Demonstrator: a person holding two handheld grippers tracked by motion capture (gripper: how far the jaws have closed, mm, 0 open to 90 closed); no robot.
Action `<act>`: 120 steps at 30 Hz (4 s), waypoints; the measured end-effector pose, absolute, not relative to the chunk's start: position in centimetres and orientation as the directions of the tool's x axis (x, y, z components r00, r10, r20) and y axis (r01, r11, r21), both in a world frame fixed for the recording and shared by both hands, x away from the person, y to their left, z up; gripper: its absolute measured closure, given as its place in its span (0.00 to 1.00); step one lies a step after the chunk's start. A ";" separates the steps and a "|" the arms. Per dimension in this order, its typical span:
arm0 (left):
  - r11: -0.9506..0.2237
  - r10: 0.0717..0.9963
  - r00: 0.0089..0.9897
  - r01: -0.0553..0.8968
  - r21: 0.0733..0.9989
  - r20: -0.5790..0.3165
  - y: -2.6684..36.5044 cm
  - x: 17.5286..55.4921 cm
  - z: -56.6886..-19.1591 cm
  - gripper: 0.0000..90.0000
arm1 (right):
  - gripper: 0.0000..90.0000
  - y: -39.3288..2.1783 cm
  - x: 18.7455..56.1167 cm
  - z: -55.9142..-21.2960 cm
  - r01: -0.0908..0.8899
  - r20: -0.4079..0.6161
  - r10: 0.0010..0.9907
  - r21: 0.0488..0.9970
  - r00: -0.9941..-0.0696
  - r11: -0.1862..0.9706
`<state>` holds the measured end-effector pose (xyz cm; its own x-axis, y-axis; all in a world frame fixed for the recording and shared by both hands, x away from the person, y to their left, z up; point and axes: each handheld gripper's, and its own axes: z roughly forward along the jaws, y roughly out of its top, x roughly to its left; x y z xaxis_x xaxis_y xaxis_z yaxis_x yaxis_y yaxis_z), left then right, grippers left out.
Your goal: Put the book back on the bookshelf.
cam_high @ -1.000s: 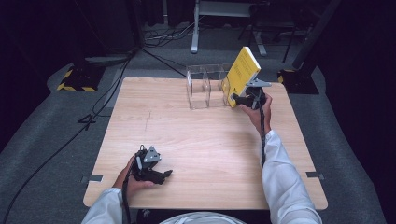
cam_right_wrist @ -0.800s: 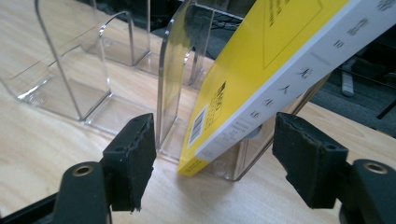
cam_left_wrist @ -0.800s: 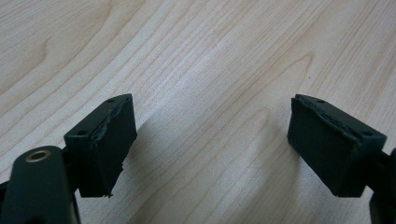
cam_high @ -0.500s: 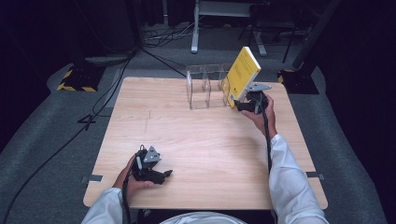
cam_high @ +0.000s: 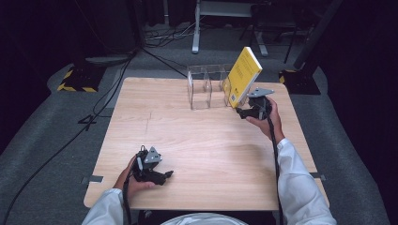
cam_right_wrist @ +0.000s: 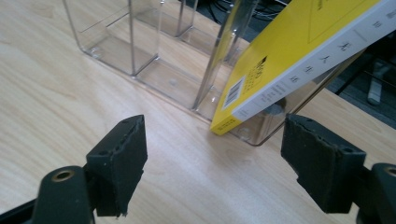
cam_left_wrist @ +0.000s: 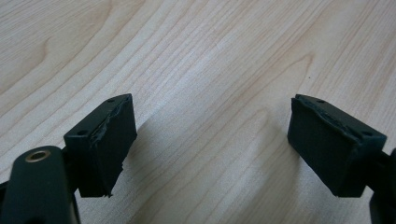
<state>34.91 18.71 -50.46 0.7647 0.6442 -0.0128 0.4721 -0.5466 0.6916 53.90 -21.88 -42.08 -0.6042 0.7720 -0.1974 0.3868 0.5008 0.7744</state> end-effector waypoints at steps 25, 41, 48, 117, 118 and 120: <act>-0.546 0.644 0.765 0.472 0.692 -0.013 18.7 34.9 -50.5 0.18 | 0.27 -22.2 46.9 -41.3 0.307 -0.243 0.634 0.713 -0.734 0.630; -0.547 0.644 0.765 0.471 0.692 -0.012 18.7 34.9 -50.5 0.18 | 0.27 -24.9 41.6 -42.3 0.251 -0.285 0.608 0.723 -0.740 0.644; -0.547 0.644 0.765 0.471 0.692 -0.012 18.7 34.9 -50.5 0.18 | 0.26 -26.0 39.7 -43.3 0.253 -0.291 0.598 0.707 -0.747 0.660; -0.549 0.639 0.769 0.470 0.691 -0.016 18.7 35.1 -50.5 0.17 | 0.19 -35.0 35.5 -50.5 0.511 -0.010 0.766 0.739 -0.643 0.439; -0.549 0.639 0.769 0.470 0.691 -0.016 18.7 35.1 -50.5 0.17 | 0.19 -35.0 35.5 -50.5 0.511 -0.009 0.766 0.739 -0.643 0.438; -0.549 0.639 0.769 0.471 0.691 -0.017 18.7 35.1 -50.5 0.17 | 0.19 -35.0 35.5 -50.5 0.511 -0.009 0.766 0.739 -0.643 0.439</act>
<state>35.09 18.70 -50.47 0.7690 0.6390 -0.0166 0.4708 -0.5486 0.6909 35.48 -34.98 -50.46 -0.6432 0.7656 -0.0093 0.5113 0.4385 0.7391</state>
